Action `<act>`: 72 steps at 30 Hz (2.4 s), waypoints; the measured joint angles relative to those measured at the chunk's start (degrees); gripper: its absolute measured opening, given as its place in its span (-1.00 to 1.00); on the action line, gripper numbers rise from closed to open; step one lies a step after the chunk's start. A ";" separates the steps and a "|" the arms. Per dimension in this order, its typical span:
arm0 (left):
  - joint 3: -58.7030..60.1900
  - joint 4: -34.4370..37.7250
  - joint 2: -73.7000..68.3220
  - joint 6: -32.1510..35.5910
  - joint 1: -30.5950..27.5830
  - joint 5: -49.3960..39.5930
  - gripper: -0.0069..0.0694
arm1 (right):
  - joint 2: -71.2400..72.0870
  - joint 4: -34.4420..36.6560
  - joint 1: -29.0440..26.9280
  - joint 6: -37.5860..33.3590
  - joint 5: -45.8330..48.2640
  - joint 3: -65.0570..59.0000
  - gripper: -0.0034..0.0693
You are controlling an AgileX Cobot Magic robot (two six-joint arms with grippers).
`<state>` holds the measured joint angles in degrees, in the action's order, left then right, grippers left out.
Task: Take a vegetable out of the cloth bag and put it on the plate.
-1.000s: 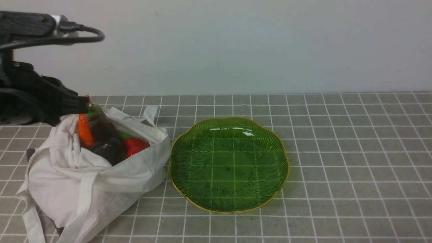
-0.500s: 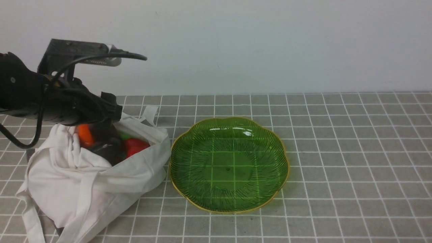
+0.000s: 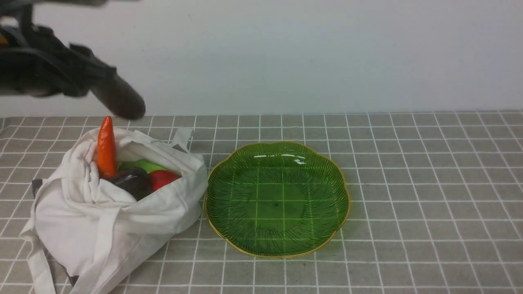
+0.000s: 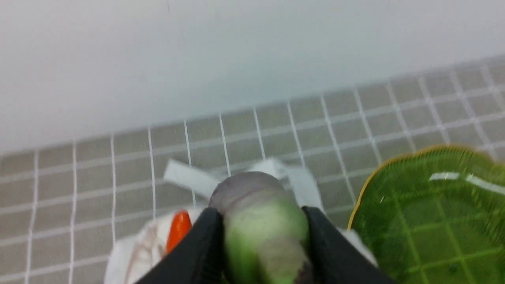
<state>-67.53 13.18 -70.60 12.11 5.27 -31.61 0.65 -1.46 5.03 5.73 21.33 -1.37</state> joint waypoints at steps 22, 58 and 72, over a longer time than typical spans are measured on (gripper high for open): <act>0.60 34.40 -26.59 21.83 21.12 4.52 -0.23 | 0.00 0.00 0.00 0.00 0.00 0.00 -0.95; 19.35 7.24 42.96 2.18 16.76 -0.72 -0.83 | 0.00 0.00 0.00 0.00 0.00 0.00 -0.95; 30.19 2.89 64.23 2.21 16.76 4.95 -0.83 | 0.00 0.00 0.00 0.00 0.00 0.00 -0.95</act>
<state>-37.34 16.08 -6.37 14.32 22.03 -26.66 0.65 -1.46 5.03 5.73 21.33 -1.37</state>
